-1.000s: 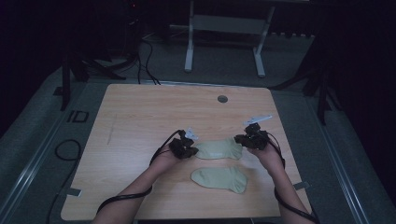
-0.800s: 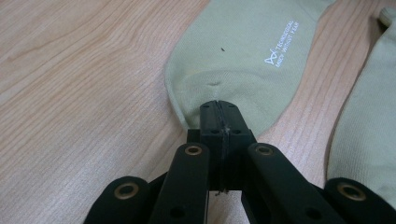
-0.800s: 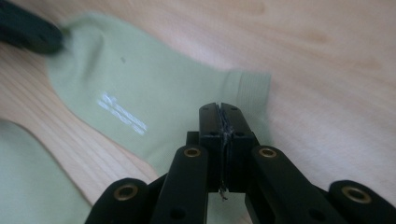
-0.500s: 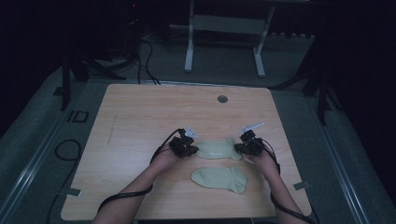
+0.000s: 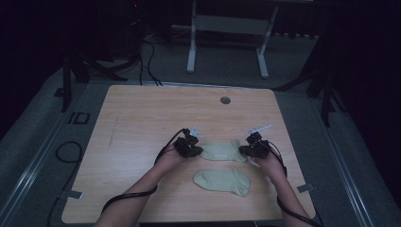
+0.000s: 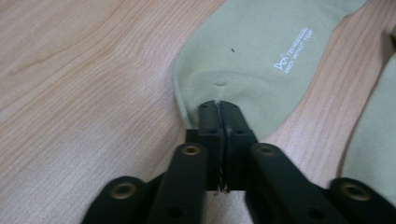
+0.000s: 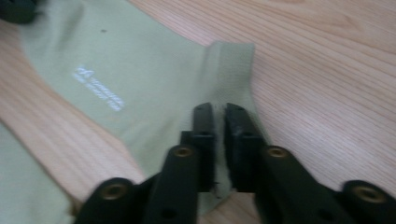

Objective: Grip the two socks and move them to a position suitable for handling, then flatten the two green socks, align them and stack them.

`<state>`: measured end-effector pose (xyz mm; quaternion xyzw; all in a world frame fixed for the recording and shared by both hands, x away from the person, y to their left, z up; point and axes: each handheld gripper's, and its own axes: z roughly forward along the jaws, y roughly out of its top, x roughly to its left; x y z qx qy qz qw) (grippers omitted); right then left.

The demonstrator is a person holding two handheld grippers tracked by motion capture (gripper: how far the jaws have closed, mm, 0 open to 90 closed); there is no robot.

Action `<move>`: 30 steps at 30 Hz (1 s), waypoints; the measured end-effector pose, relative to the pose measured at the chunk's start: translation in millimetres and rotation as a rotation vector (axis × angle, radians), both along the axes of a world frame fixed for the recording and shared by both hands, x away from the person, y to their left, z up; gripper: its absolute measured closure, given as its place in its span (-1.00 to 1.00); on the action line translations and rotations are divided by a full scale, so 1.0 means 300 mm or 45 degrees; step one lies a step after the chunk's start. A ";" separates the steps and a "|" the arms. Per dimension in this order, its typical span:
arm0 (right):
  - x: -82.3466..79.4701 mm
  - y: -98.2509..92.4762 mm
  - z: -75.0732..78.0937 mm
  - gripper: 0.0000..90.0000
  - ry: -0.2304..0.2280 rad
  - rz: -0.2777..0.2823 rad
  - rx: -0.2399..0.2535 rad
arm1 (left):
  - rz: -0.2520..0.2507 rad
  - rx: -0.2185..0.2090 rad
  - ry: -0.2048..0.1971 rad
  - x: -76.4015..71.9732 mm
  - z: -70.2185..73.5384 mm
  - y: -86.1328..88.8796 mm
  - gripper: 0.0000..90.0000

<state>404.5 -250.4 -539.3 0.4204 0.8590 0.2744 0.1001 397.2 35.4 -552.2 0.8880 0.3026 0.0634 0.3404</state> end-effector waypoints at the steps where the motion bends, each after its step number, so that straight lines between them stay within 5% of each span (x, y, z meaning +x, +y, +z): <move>1: 0.000 0.000 0.000 0.73 0.000 0.000 0.000 | 0.000 0.000 0.000 0.000 0.000 0.000 0.70; 2: -0.002 0.002 0.005 0.66 -0.002 0.014 0.010 | -0.011 -0.036 -0.012 -0.011 0.018 0.002 0.70; 3: -0.015 0.008 0.021 0.32 -0.021 0.053 0.035 | -0.025 -0.033 -0.011 -0.018 0.028 0.003 0.34; 7: -0.036 0.007 0.053 -0.01 -0.059 0.051 0.069 | -0.034 -0.053 -0.018 -0.048 0.062 0.020 0.11; 12: -0.070 -0.006 0.080 -0.07 -0.014 0.064 0.119 | 0.000 -0.074 -0.022 -0.086 0.086 0.060 0.10; 26: -0.206 -0.034 0.077 0.08 -0.015 0.091 0.061 | 0.010 -0.010 0.022 -0.203 0.082 0.092 -0.03; 30: -0.247 -0.050 0.060 0.08 0.001 0.087 0.056 | 0.035 0.003 -0.005 -0.254 0.085 0.092 -0.03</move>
